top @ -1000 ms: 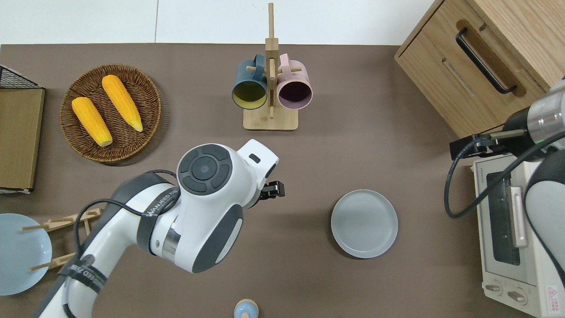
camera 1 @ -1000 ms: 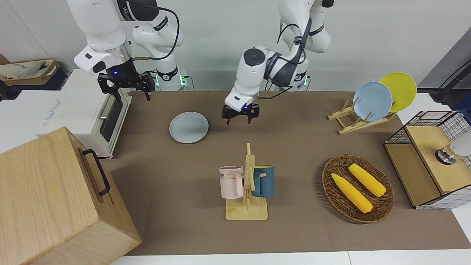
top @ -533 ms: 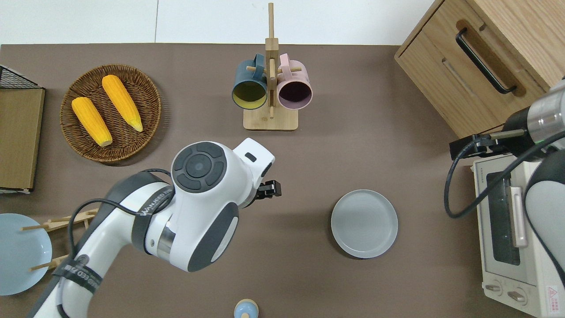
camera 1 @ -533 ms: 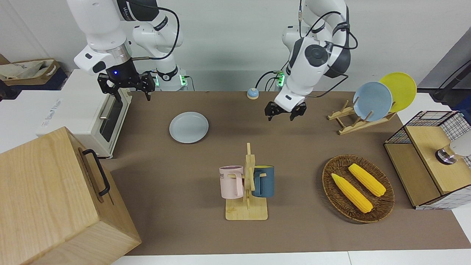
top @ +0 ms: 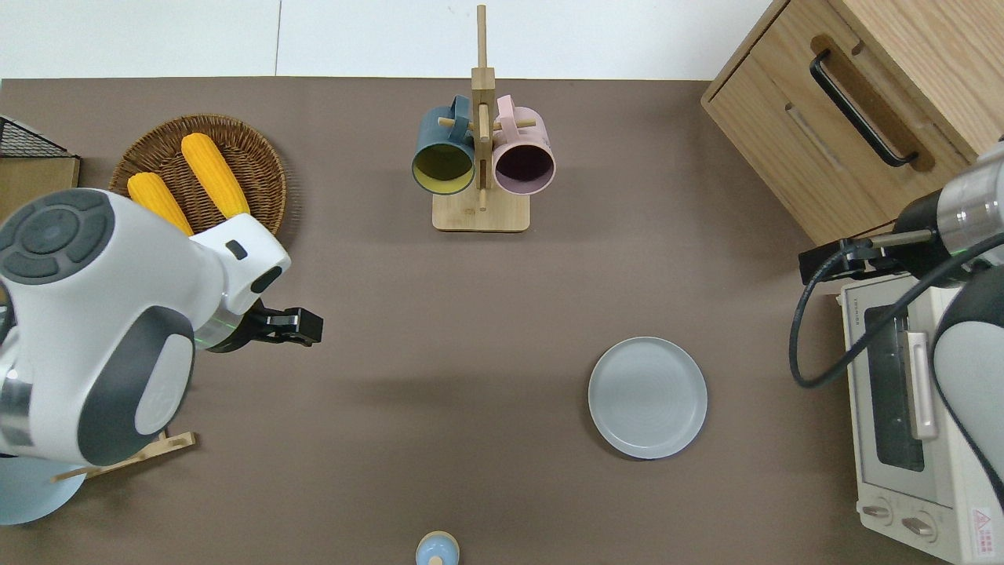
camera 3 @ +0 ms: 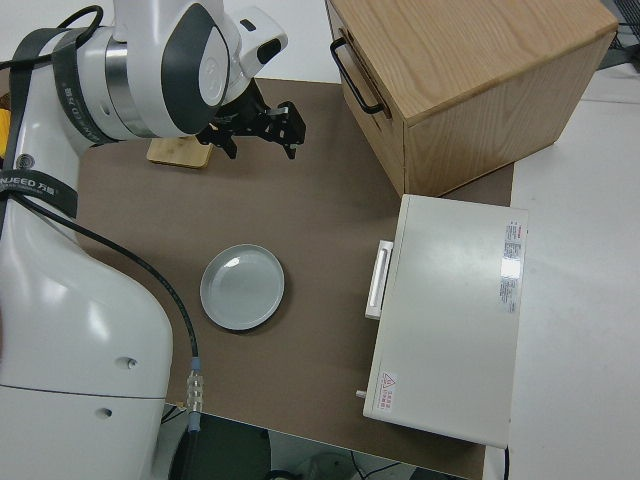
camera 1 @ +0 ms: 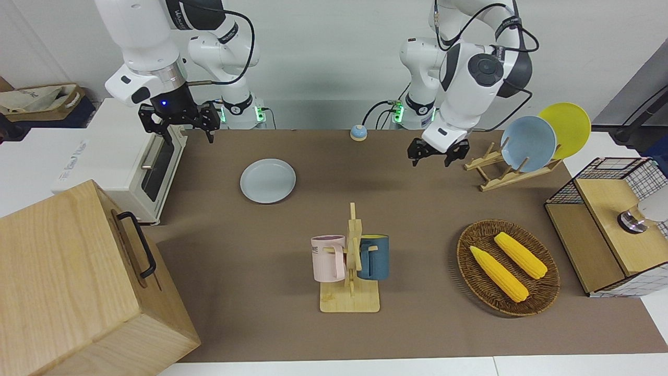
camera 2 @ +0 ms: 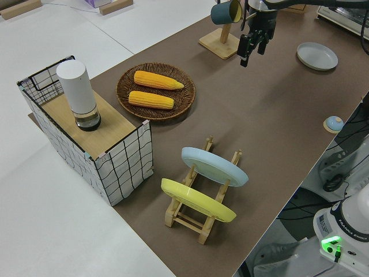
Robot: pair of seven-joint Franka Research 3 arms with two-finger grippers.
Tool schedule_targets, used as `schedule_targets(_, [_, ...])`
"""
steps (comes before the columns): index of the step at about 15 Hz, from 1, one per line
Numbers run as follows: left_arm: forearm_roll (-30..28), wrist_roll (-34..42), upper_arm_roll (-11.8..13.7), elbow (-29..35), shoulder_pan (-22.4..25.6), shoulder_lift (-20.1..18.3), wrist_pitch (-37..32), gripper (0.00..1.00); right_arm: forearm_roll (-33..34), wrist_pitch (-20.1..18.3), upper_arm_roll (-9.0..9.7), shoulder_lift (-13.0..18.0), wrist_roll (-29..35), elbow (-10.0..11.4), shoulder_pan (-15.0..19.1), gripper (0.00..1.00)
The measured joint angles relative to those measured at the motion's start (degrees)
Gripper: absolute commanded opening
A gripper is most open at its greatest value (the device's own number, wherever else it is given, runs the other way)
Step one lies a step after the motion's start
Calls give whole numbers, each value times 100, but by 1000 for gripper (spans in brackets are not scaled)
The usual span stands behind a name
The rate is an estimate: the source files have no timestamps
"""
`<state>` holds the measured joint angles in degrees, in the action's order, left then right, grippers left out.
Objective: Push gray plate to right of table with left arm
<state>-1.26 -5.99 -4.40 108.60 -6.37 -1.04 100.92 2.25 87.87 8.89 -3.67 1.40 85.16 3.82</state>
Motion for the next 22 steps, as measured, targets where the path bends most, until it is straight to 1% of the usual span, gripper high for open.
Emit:
schedule_targets(2, [9,265,133,-47,143,-119,-141,991,0,0,0,0,0,0,0,983])
schedule_targets(4, [12,467,334,-143,167,-238,-316,991,0,0,0,0,0,0,0,983])
schedule_targets(8, [15,868,644,-568,171,-354,-771,991,0,0,0,0,0,0,0,983])
schedule_targets(9, [15,921,689,-649,171,-357,-840,991,0,0,0,0,0,0,0,983])
schedule_targets(11, [15,980,734,-783,171,-357,-942,991,0,0,0,0,0,0,0,983])
schedule_targets(20, [15,981,796,-792,171,-352,-945,993,0,0,0,0,0,0,0,983])
schedule_targets(22, [163,981,798,-793,171,-352,-938,993,0,0,0,0,0,0,0,983])
